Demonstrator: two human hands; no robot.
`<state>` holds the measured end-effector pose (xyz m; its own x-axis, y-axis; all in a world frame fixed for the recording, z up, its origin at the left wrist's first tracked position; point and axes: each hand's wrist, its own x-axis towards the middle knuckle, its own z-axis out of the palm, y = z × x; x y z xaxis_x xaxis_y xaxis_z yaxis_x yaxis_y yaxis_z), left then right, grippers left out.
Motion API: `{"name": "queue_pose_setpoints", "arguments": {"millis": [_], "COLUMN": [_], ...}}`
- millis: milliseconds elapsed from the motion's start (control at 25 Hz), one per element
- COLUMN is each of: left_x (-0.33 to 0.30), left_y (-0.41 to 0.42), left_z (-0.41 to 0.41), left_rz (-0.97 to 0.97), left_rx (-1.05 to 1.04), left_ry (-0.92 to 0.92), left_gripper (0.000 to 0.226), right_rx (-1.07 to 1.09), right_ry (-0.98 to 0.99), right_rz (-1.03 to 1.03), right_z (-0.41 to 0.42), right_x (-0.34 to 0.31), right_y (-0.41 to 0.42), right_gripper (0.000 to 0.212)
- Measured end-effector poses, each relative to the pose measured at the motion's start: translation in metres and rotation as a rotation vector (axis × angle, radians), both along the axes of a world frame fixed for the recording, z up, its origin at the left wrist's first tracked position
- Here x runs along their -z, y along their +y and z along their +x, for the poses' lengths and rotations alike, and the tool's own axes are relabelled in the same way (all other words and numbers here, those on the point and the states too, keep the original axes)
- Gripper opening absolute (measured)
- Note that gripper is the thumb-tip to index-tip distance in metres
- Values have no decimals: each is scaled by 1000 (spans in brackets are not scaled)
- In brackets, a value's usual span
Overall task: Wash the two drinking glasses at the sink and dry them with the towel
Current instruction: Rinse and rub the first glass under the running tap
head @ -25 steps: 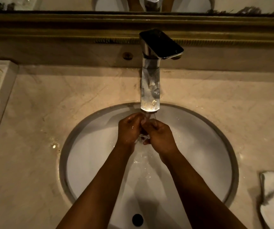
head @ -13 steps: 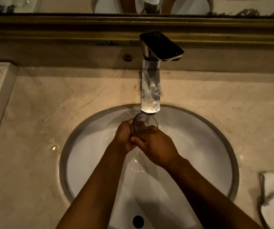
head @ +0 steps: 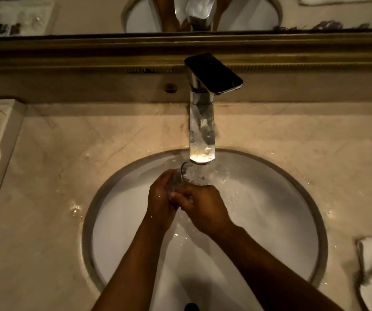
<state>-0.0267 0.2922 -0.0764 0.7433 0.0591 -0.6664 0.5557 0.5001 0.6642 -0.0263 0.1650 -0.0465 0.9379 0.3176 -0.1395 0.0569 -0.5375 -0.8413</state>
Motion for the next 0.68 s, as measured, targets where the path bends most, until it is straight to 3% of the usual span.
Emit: {"name": "queue_pose_setpoints", "arguments": {"millis": [80,200,280,400,560,680], "left_x": [3,-7,-13,-21,-22,-20], "left_y": [-4,-22,-25,-8,19,21], "left_z": [-11,-2,11,29,38,34], "left_rz": [-41,168,139,-83,-33,-62], "left_rx": [-141,-112,-99,37,532,588], "left_ry": [-9,46,103,194,293,227], "left_gripper": [46,32,36,49,67,79], "right_rx": [218,393,229,-176,-403,-340], "right_ry": [134,288,173,-73,-130,-91], "right_rz": [142,322,163,-203,-166,-90], "right_z": [-4,0,1,8,32,32], "right_x": [-3,-6,-1,-4,-3,1], "right_y": [14,18,13,-1,-33,-35], "right_gripper": [23,27,37,37,44,41]}}
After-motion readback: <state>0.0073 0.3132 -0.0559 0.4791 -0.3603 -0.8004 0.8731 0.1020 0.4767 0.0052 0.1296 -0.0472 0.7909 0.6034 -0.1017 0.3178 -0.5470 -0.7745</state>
